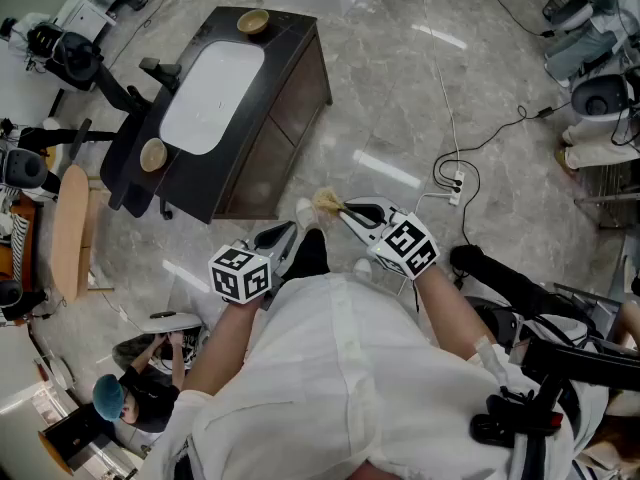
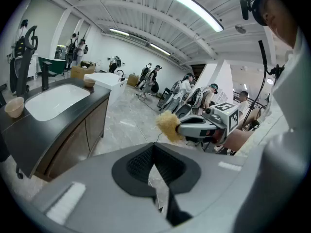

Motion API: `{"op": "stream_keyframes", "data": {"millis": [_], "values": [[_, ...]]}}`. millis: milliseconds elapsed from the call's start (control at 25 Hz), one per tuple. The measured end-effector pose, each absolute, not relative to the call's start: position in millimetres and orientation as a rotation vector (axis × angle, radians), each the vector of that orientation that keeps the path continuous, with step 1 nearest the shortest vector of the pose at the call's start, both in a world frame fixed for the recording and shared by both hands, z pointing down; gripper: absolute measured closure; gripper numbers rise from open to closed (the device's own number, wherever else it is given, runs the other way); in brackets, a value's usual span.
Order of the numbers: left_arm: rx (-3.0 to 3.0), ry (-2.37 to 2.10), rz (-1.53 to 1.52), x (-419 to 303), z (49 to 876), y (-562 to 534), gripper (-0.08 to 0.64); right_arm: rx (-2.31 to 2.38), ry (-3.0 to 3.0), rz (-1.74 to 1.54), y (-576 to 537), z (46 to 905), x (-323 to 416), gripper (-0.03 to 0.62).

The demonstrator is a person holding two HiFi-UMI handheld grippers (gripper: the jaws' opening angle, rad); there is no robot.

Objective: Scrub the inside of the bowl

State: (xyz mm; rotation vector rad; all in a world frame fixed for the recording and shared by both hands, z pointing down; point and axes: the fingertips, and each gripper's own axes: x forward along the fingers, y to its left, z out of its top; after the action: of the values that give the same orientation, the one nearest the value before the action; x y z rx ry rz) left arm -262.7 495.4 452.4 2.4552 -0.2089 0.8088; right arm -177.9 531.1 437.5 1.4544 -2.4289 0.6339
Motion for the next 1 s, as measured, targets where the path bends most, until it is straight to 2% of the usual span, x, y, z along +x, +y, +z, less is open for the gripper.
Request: {"op": "stream_keyframes", "data": {"millis": [440,1000], "values": [[2.525,-0.152,0.605,-131,444,297,0.554,1.476,-2.311,0.642,375,443,-80,0.565],[2.434,-0.297,0.503,-103,456,115,0.547,1.401,-2.324,0.611,185,438,-34,0.565]]}}
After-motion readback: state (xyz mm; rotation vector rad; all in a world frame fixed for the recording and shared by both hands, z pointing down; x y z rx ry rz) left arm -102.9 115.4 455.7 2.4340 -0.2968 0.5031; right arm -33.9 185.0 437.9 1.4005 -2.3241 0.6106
